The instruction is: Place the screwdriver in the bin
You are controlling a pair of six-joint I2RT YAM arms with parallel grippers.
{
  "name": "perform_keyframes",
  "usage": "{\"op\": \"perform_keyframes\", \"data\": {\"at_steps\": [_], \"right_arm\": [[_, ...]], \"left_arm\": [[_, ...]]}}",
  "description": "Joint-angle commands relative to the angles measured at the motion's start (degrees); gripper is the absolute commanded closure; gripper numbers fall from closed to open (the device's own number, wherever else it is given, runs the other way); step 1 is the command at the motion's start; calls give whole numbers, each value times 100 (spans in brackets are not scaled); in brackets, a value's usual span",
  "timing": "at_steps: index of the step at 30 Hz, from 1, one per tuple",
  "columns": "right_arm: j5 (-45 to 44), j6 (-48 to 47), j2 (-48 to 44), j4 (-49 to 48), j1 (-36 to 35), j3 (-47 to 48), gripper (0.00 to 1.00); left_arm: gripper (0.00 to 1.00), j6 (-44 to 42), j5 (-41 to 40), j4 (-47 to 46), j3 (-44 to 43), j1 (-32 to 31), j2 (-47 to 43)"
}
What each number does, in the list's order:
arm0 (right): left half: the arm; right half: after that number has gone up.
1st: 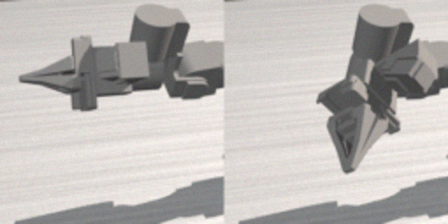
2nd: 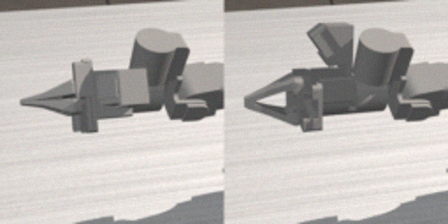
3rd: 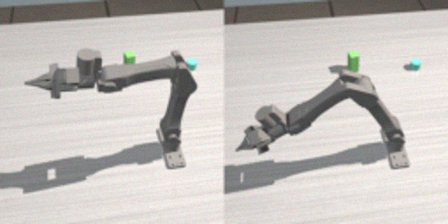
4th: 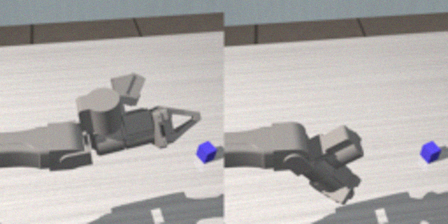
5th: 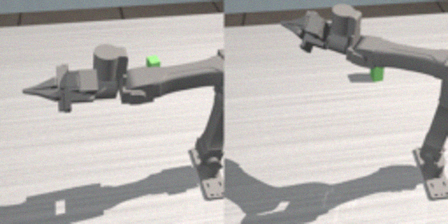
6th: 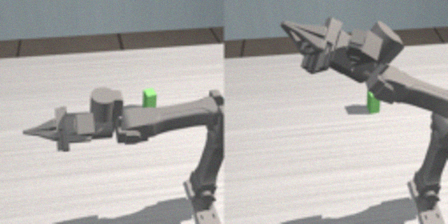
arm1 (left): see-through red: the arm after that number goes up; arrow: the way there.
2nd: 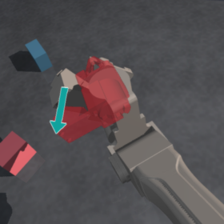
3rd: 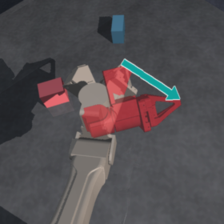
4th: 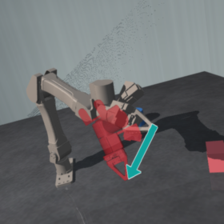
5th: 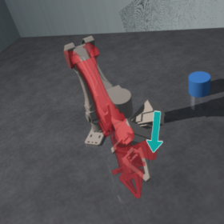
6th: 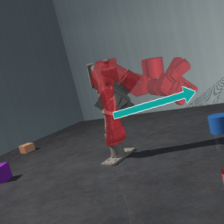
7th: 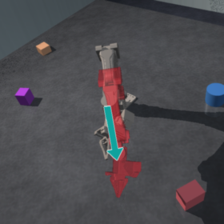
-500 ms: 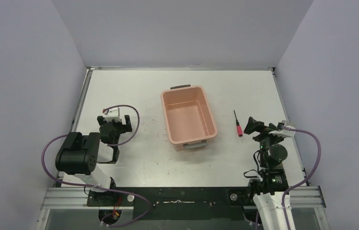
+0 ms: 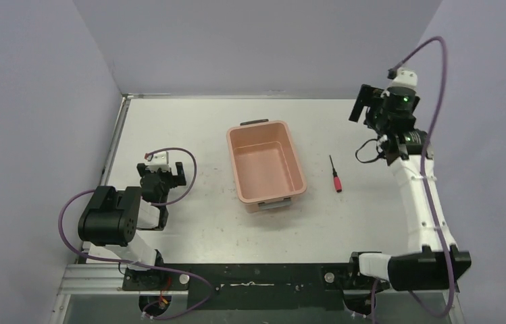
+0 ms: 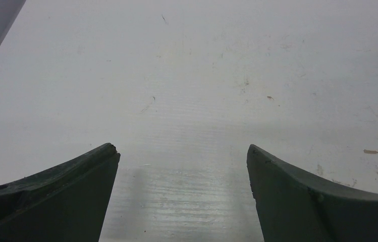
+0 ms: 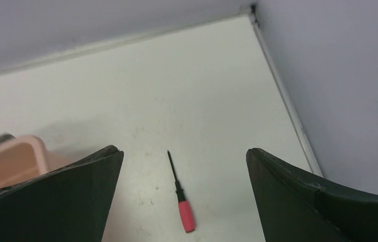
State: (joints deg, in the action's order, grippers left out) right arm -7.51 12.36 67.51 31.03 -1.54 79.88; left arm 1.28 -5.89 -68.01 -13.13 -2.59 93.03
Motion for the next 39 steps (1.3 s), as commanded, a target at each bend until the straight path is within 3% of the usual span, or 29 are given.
{"op": "perform_keyframes", "data": {"at_steps": [1,8,14,17,22,33,39], "right_arm": [[461,-300,1181,1777,21,86,0],[989,-383,2610,1176,30,-652,3],[1067,-385,3461,692,19,-1093,15],[1015,-406,3707,580,20,-1267,37],[929,-388,3542,701,-6,-1294,100],[181,-175,1838,2328,-231,198,100],[-196,321,1480,3179,-1257,1575,100]], "left_arm": [[3,6,-44,-184,-120,-13,-60],[3,8,-44,-188,-120,-13,-66],[3,11,-44,-185,-120,-13,-58],[3,6,-44,-192,-120,-13,-63],[3,11,-45,-178,-120,-13,-63],[3,9,-48,-178,-129,-13,-62],[3,8,-38,-180,-129,-13,-62]]}}
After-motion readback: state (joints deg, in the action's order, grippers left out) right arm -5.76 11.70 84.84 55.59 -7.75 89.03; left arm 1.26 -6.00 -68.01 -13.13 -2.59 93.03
